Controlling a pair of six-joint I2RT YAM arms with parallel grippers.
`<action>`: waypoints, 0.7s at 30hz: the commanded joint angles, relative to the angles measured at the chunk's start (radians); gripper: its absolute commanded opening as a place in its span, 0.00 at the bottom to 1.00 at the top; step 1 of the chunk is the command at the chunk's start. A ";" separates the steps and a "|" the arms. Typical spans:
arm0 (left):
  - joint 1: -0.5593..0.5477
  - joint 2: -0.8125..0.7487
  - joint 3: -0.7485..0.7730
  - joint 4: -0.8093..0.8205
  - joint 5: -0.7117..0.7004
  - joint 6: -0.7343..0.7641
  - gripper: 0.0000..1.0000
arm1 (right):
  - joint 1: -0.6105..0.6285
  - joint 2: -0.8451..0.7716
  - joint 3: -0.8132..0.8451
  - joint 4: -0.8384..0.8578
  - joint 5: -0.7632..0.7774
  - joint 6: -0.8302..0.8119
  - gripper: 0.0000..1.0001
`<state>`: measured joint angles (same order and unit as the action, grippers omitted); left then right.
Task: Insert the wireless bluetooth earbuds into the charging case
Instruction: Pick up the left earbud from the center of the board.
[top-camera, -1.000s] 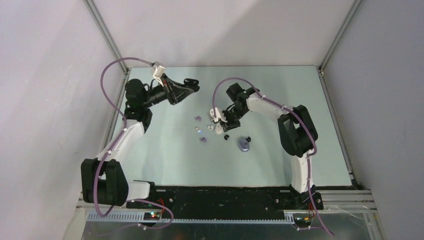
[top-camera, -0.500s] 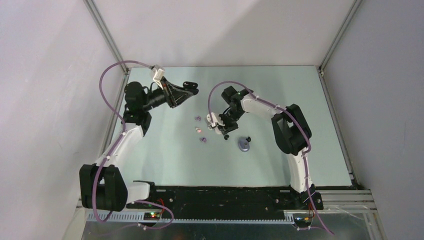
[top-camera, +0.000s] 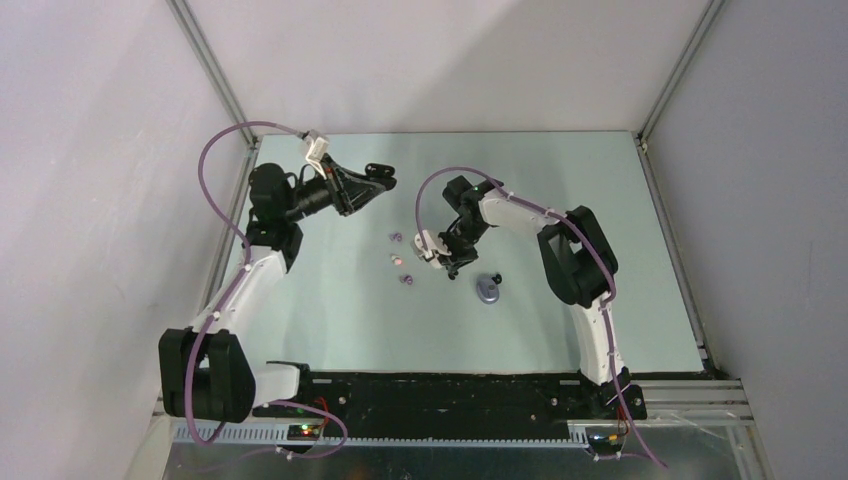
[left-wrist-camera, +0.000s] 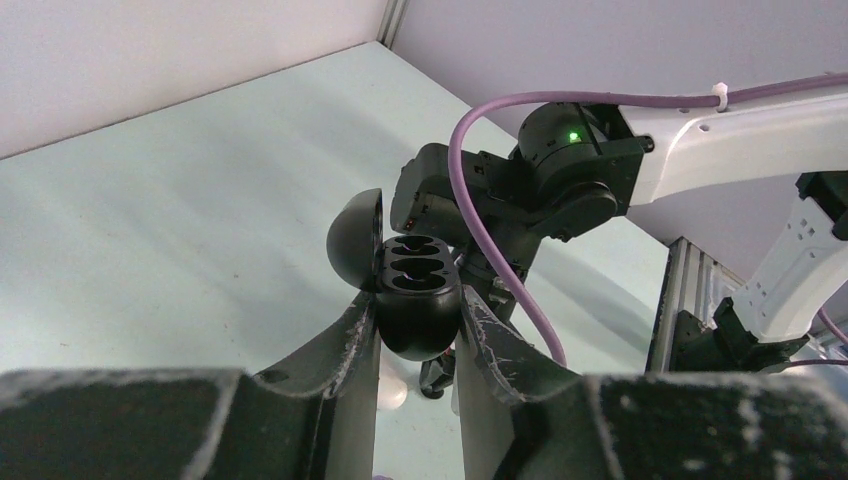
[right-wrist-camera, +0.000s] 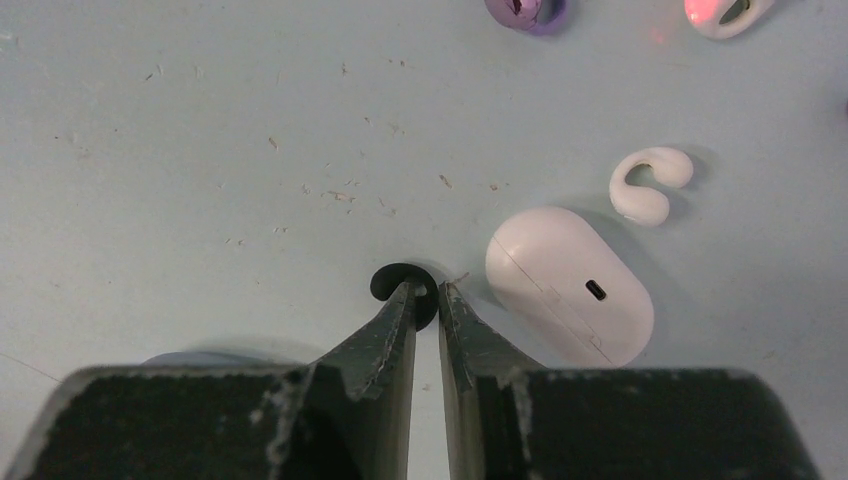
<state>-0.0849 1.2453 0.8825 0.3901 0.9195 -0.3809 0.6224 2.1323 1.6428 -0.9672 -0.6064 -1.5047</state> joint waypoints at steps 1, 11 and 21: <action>0.011 0.001 0.017 0.011 -0.005 0.029 0.00 | -0.001 0.007 0.035 -0.024 -0.008 -0.037 0.20; 0.015 0.014 0.020 0.014 -0.015 0.031 0.00 | -0.010 0.017 0.041 -0.053 0.006 -0.063 0.27; 0.017 0.026 0.030 0.008 -0.016 0.034 0.00 | -0.010 0.024 0.048 -0.041 0.005 -0.052 0.28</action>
<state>-0.0769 1.2701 0.8825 0.3786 0.9150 -0.3729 0.6170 2.1395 1.6520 -0.9977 -0.5938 -1.5459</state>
